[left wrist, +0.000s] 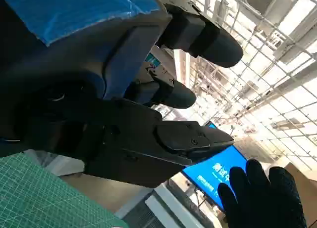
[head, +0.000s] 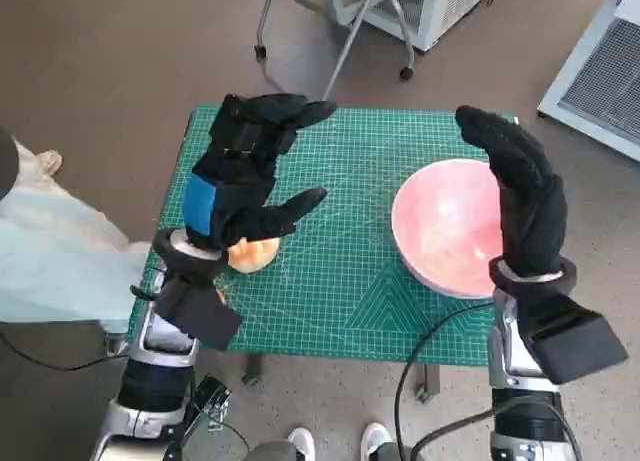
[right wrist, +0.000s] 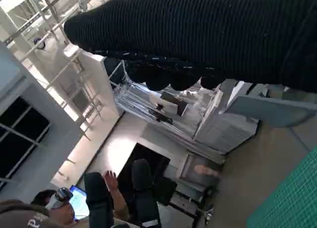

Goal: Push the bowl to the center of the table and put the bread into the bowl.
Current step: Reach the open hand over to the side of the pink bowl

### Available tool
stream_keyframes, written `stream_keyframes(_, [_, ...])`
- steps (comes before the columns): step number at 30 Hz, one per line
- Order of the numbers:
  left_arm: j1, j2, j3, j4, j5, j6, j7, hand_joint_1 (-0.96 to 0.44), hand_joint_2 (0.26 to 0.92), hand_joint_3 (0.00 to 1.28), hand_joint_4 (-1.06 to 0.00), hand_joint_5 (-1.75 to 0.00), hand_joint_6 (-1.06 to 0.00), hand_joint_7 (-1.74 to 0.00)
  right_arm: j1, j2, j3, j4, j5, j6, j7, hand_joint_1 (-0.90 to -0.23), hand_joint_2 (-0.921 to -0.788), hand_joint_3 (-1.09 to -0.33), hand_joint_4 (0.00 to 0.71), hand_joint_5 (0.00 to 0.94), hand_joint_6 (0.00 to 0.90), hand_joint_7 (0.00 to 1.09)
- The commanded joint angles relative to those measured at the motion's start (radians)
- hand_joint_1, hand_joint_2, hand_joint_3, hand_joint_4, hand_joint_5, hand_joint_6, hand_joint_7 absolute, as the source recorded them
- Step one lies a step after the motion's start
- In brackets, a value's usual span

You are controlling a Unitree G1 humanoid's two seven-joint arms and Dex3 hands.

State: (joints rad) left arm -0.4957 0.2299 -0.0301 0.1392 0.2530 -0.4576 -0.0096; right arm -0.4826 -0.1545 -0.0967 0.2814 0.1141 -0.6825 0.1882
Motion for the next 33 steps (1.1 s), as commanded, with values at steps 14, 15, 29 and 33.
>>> stream_keyframes(14, [0.025, -0.008, -0.006, 0.002, -0.023, -0.015, -0.004, -0.04, 0.724, 0.42, -0.12, -0.85, -0.11, -1.01, 0.041, -0.009, -0.007, 0.002, 0.019, 0.016, 0.019, -0.611, -0.921, -0.789, 0.352, 0.0, 0.044, 0.78])
stream_keyframes(15, [0.025, -0.008, -0.007, 0.003, -0.021, -0.015, -0.004, -0.04, 0.723, 0.42, -0.12, -0.85, -0.11, -1.01, 0.042, -0.01, -0.008, 0.003, 0.022, 0.016, 0.021, -0.612, -0.921, -0.787, 0.352, 0.0, 0.045, 0.78])
stream_keyframes(29, [0.038, -0.013, -0.012, -0.007, -0.023, -0.009, -0.004, -0.03, 0.719, 0.43, -0.11, -0.85, -0.11, -1.01, 0.065, -0.057, -0.096, 0.066, 0.001, -0.037, -0.021, -0.609, -0.921, -0.787, 0.35, 0.0, 0.041, 0.77])
stream_keyframes(33, [0.045, -0.013, -0.01, -0.007, -0.022, -0.013, 0.001, -0.03, 0.718, 0.43, -0.11, -0.85, -0.11, -1.01, 0.078, -0.074, -0.146, 0.114, -0.014, -0.069, -0.066, -0.599, -0.921, -0.825, 0.347, 0.0, 0.015, 0.8])
